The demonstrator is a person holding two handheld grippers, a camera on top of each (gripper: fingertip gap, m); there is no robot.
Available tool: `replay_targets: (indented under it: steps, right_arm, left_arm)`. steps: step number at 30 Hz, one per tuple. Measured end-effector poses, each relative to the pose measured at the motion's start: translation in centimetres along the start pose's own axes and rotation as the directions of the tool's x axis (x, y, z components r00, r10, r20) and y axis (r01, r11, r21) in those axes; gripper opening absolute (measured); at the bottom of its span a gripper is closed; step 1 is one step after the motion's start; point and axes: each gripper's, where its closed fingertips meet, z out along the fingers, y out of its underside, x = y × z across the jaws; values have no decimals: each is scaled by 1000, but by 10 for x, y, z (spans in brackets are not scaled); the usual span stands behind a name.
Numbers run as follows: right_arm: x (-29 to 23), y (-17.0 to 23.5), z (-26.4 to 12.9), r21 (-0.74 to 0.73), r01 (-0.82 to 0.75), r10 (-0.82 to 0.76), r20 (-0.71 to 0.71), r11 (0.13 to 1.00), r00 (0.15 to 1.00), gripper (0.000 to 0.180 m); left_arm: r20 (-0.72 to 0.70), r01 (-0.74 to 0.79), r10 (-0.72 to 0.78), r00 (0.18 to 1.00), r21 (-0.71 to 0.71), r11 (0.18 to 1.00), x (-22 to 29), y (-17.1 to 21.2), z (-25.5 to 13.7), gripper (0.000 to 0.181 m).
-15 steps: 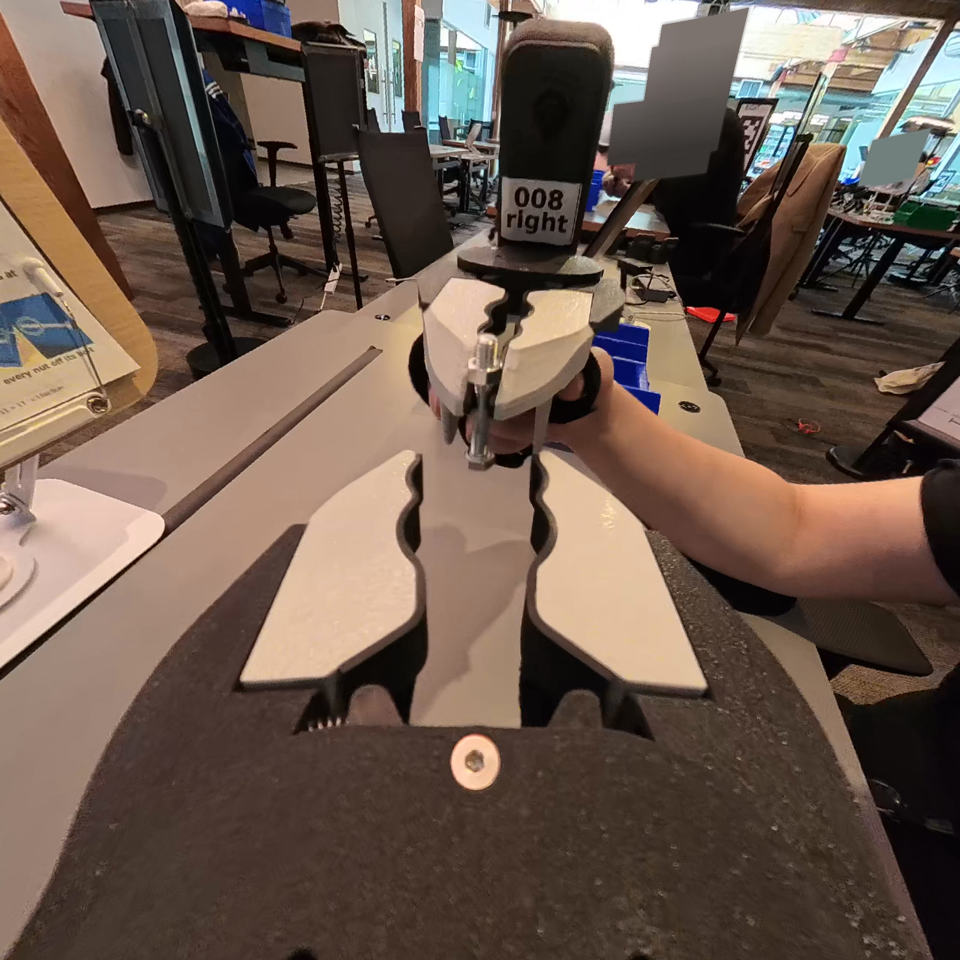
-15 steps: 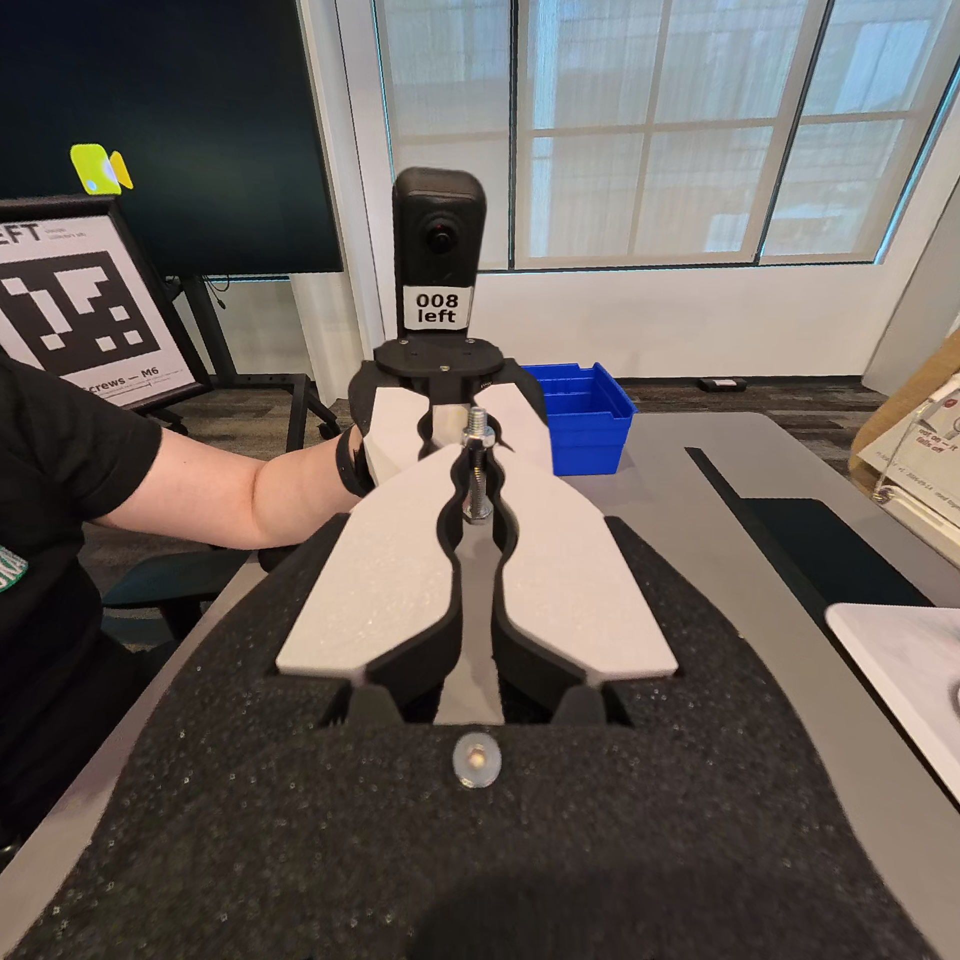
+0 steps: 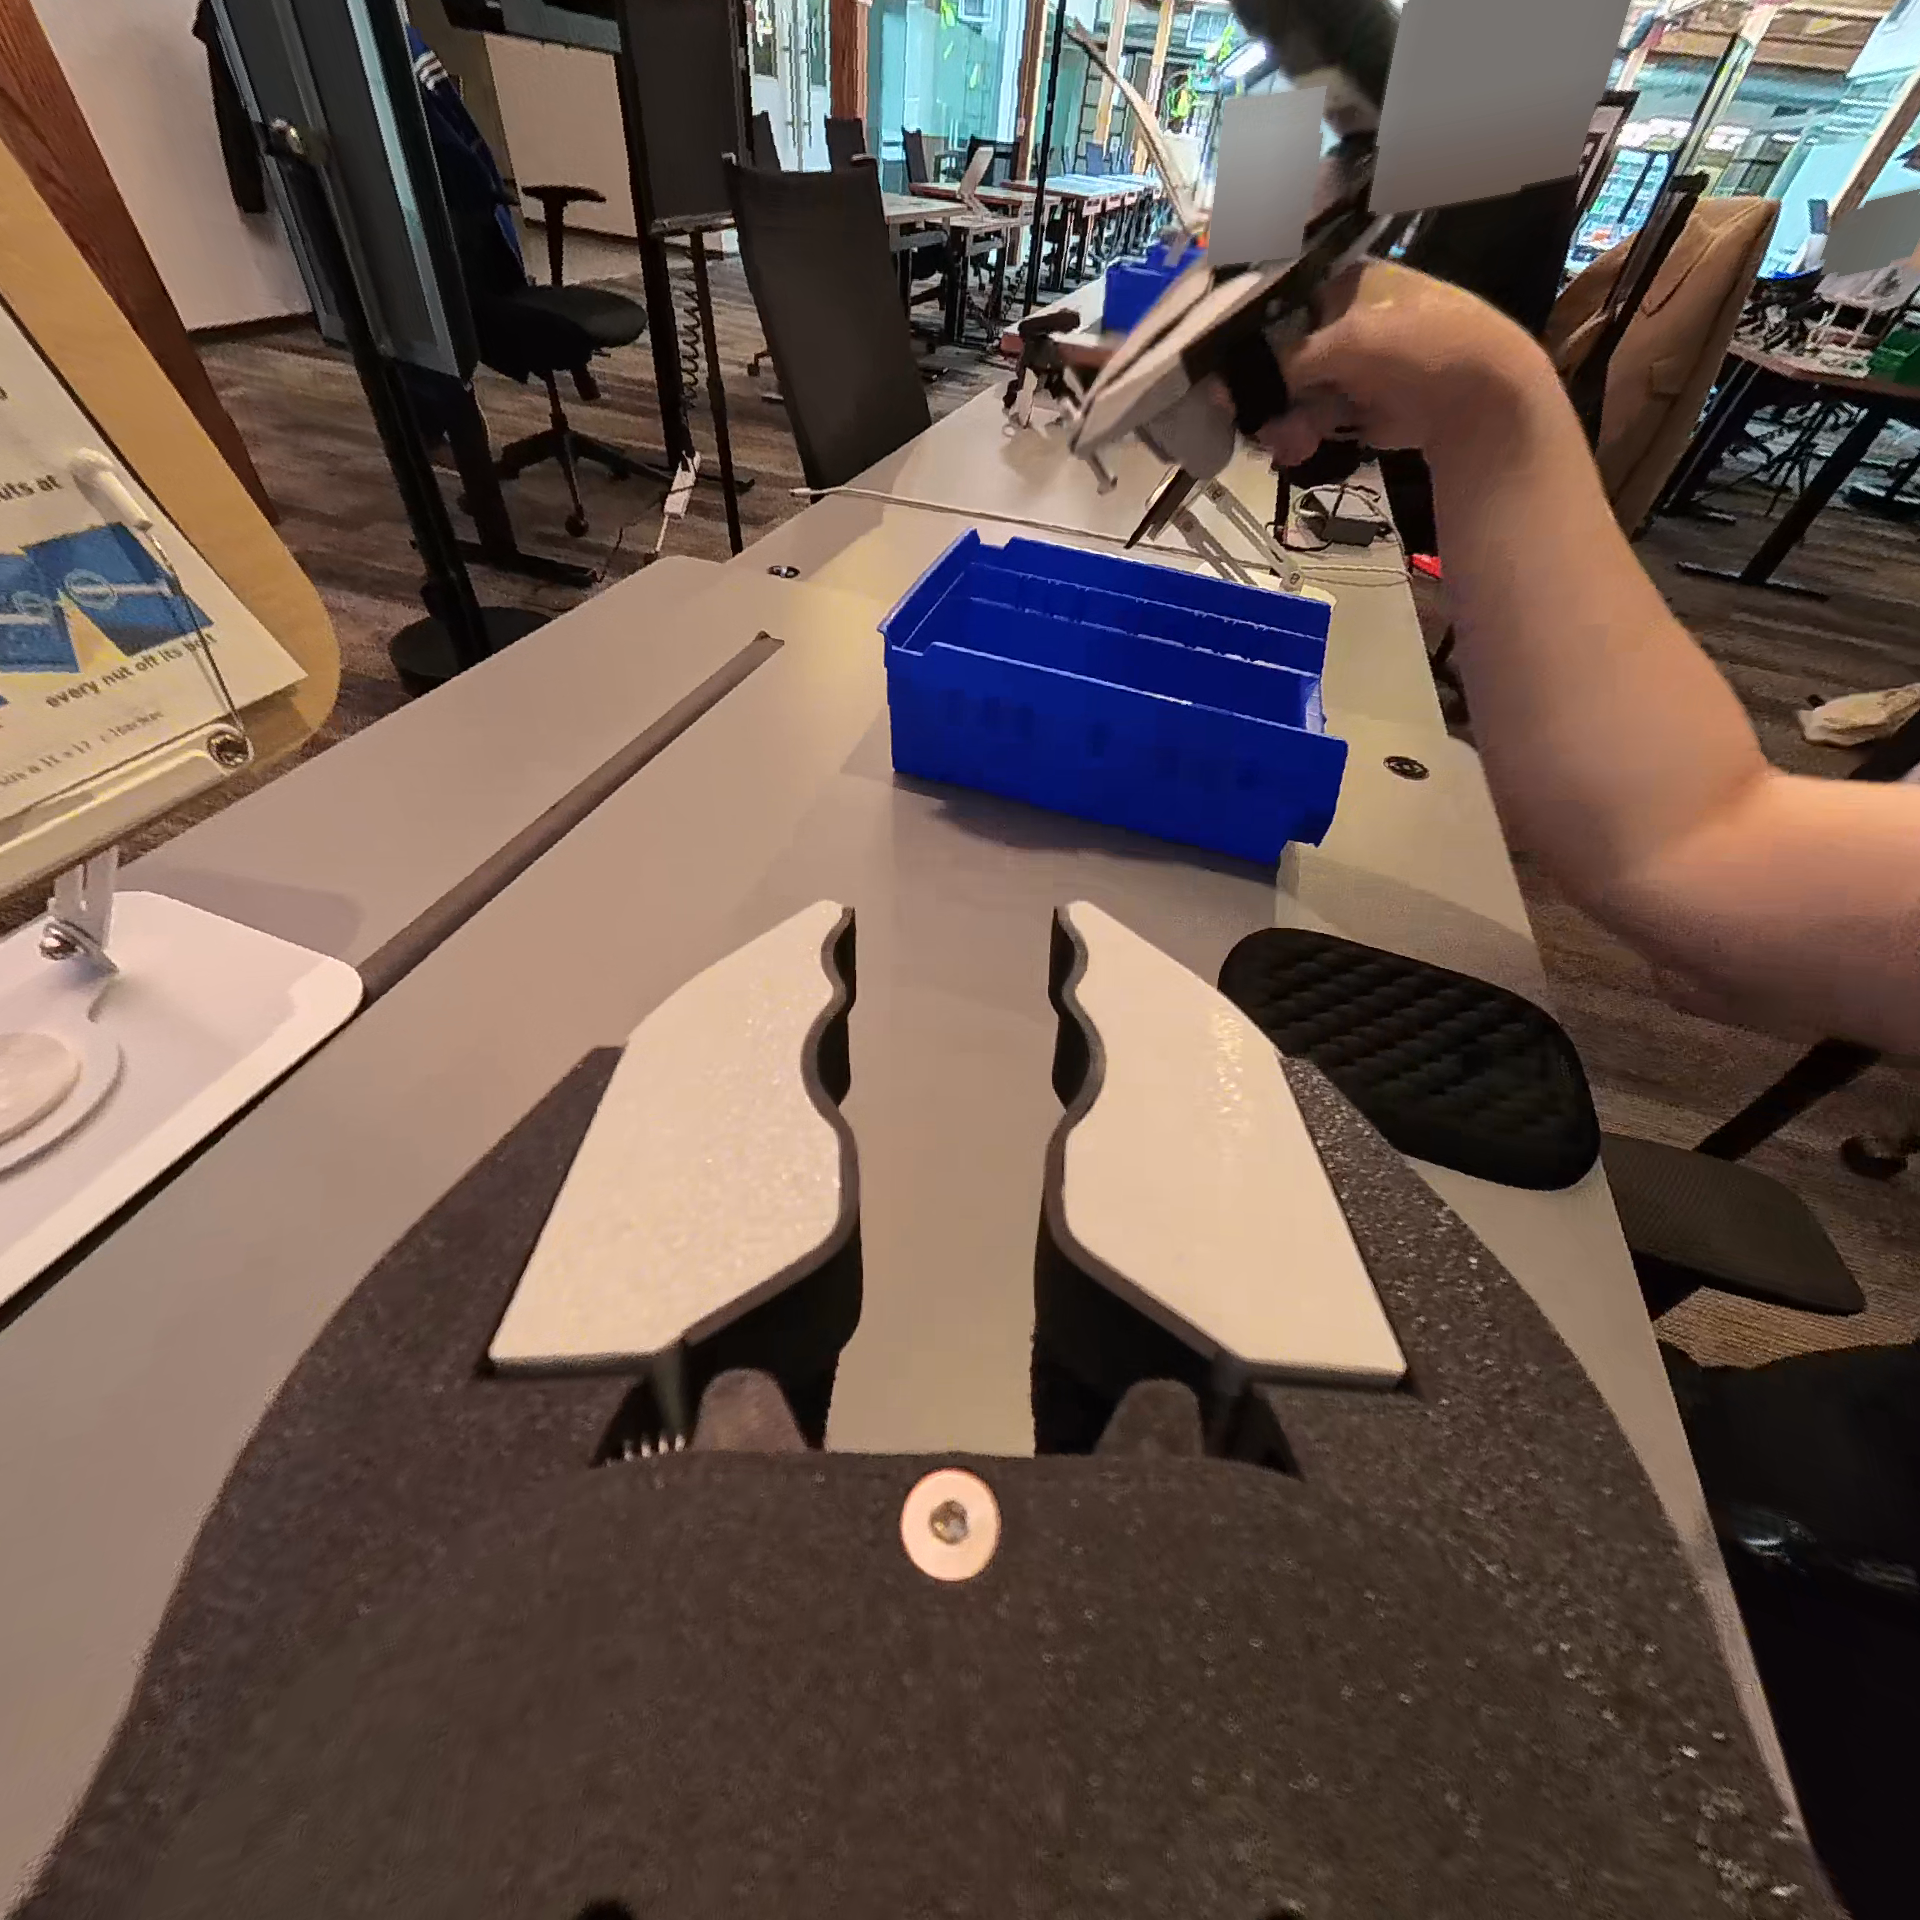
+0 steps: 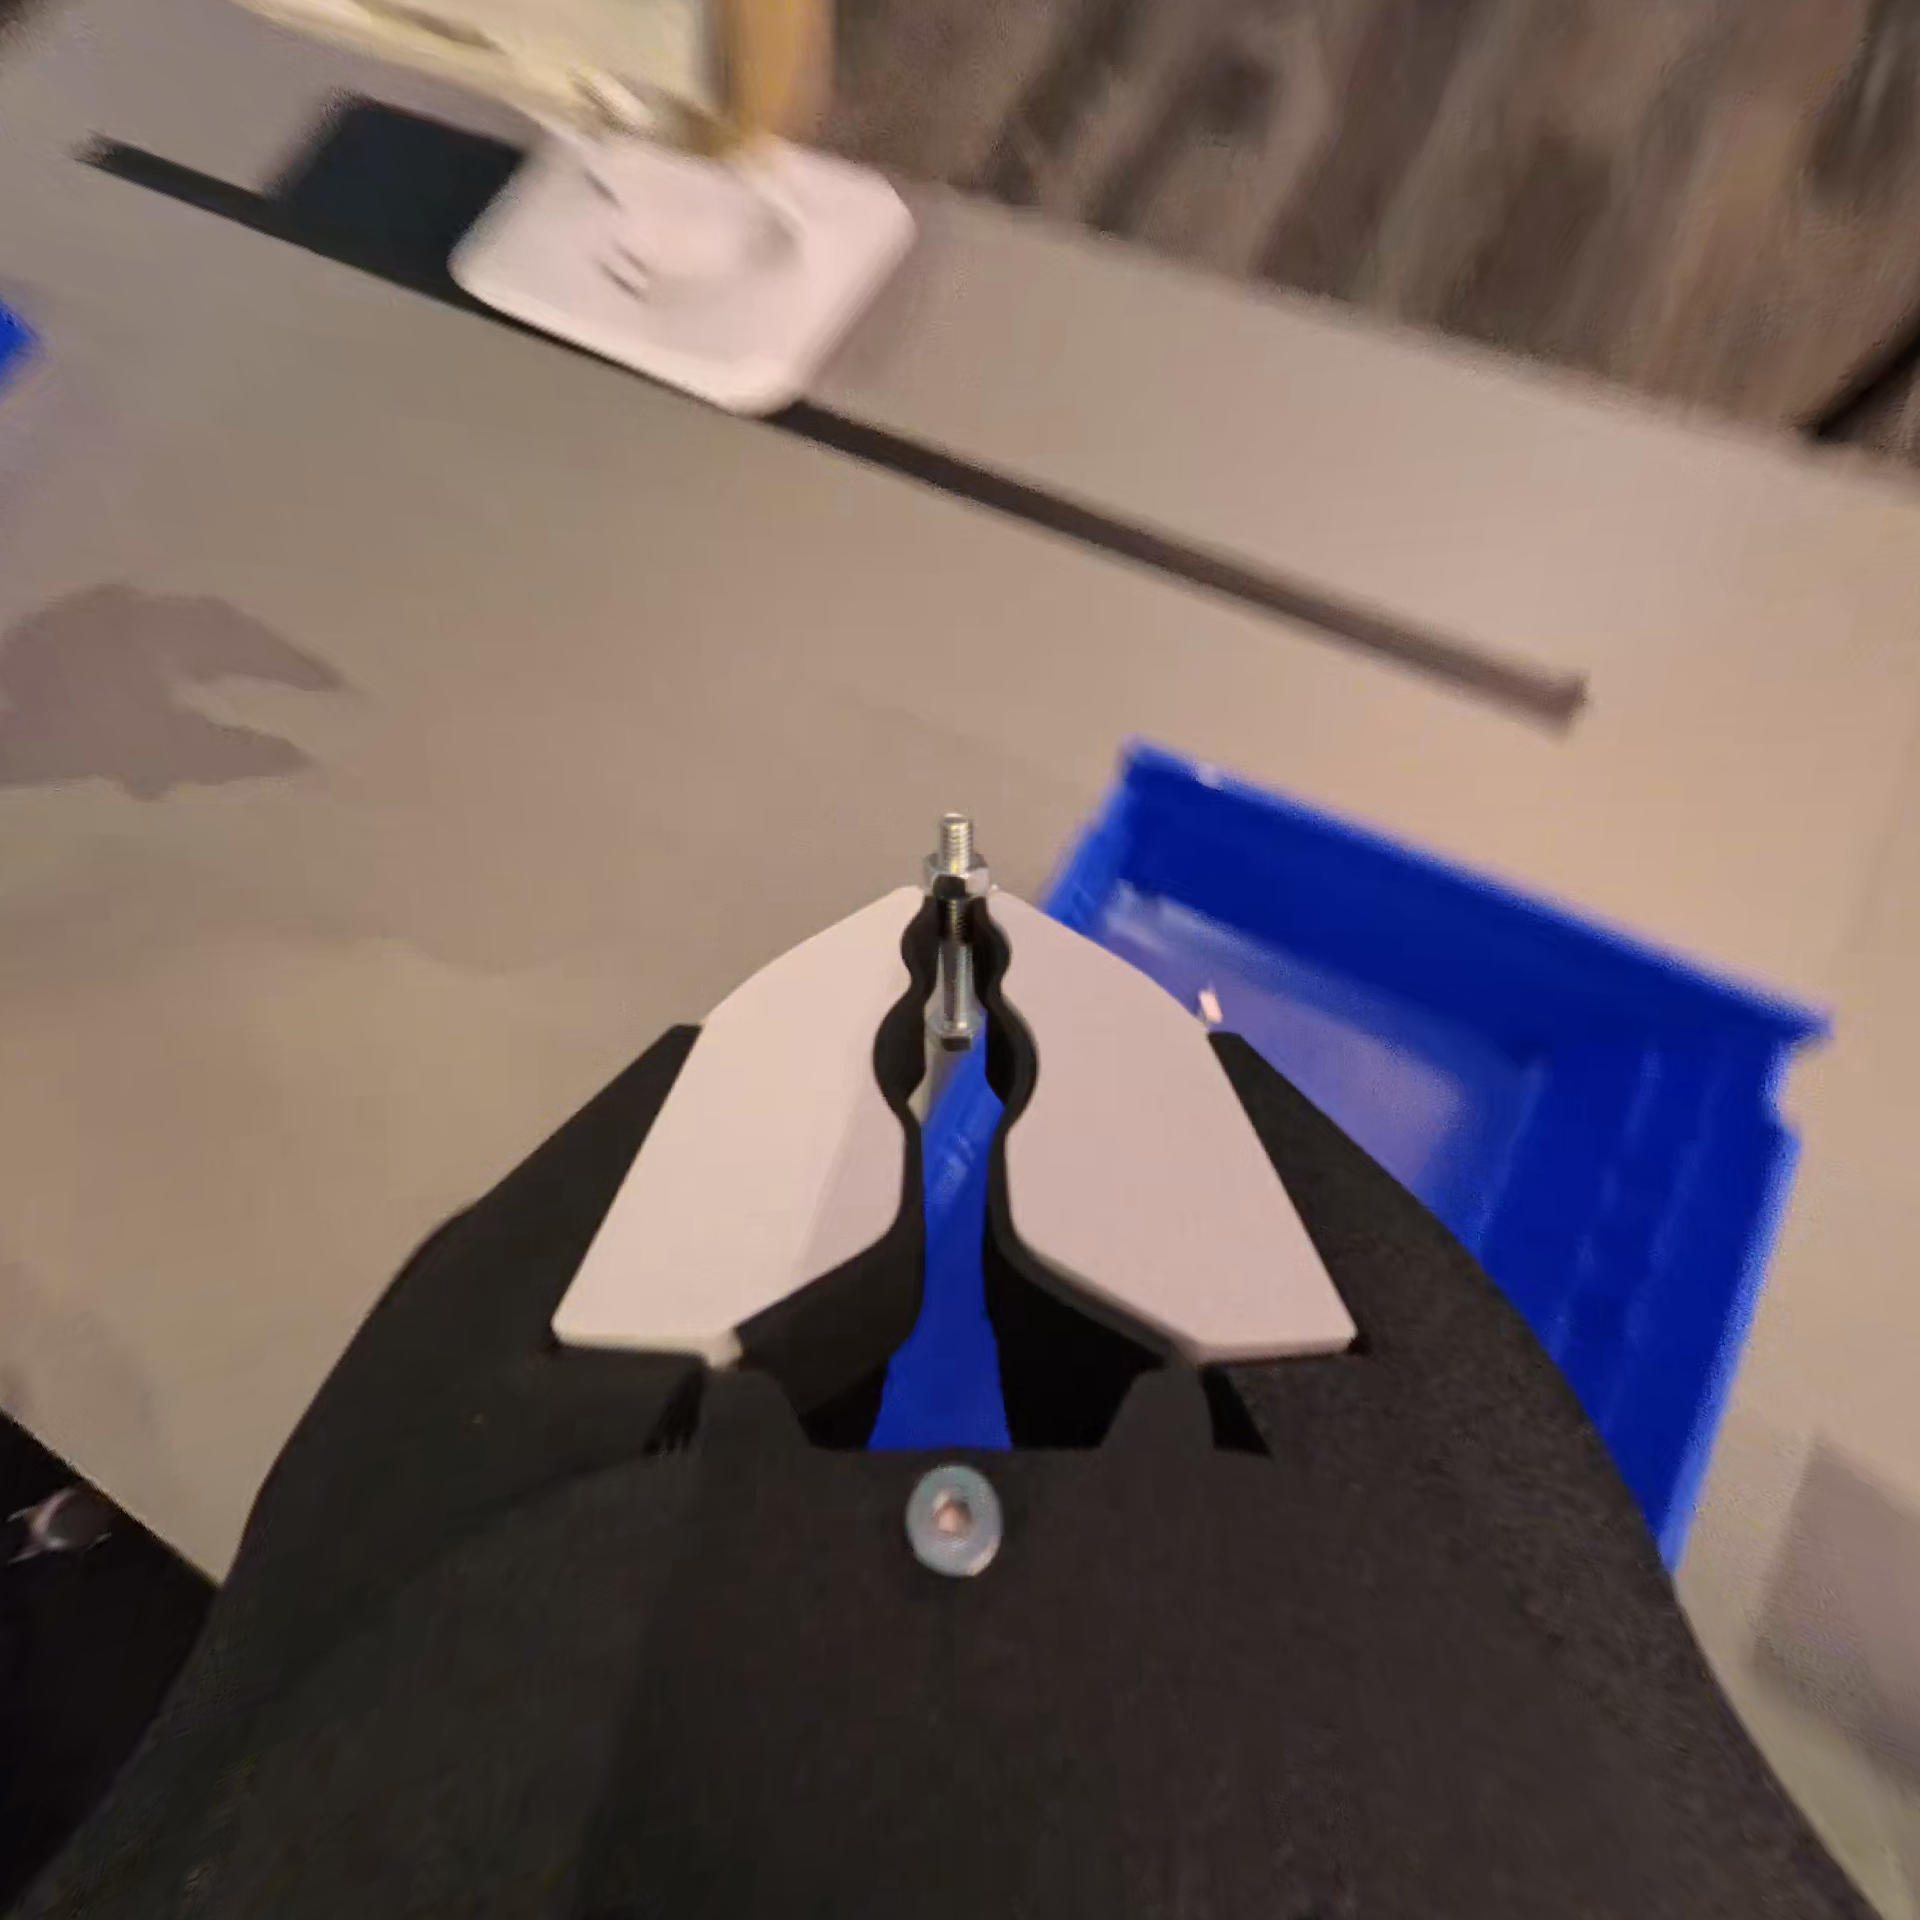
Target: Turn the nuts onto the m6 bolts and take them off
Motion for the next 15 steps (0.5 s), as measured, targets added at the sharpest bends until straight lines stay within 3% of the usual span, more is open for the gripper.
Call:
replay_targets:
  steps: [5,8,15]
  right_arm:
    - [70,89,49,-241,-318,330,10,917,944,5]
    - [92,117,75,-308,-365,377,-20,879,926,5]
    - [116,133,111,-390,-395,397,-79,832,914,6]
  left_arm:
    - [14,9,-9,1000,-24,1000,2,-3,8,33]
    - [19,14,-14,1000,-3,1000,4,-10,8,32]
    - [59,-24,24,998,4,1000,3,-16,0,30]
